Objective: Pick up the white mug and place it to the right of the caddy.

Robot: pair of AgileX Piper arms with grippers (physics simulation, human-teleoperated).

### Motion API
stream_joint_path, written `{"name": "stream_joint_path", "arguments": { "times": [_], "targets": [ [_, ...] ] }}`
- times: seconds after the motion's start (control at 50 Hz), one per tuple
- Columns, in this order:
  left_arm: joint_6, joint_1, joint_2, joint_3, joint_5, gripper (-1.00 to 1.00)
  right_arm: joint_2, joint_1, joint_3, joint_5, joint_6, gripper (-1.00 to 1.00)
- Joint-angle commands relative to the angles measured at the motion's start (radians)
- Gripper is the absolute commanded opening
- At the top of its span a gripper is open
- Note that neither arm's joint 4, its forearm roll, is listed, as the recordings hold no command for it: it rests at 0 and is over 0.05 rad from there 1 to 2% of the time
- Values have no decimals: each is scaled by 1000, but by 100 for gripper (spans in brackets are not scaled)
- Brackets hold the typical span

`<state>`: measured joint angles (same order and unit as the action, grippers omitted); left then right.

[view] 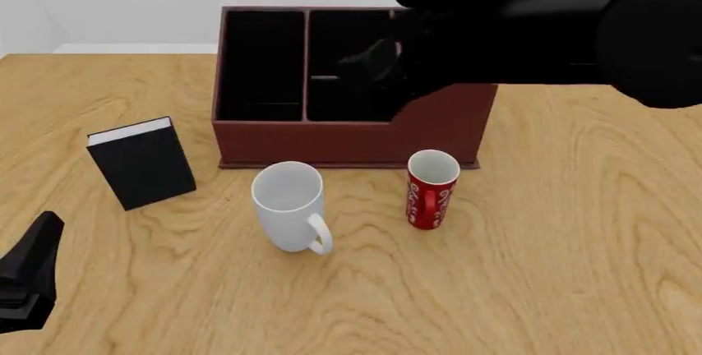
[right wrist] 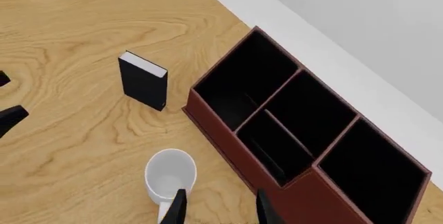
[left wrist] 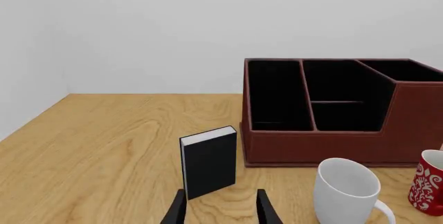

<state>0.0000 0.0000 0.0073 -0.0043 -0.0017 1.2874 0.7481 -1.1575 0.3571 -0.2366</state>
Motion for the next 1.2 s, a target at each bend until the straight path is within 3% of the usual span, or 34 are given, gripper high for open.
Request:
{"name": "stream_joint_path", "arguments": {
  "times": [0.02, 0.4, 1.2],
  "targets": [
    [0, 0, 0, 0, 0, 100, 70, 50, -26, 24, 22, 100],
    [0, 0, 0, 0, 0, 100, 123, 104, -27, 22, 58, 100],
    [0, 0, 0, 0, 0, 100, 250, 137, 127, -143, 189, 100]
  ]
}}
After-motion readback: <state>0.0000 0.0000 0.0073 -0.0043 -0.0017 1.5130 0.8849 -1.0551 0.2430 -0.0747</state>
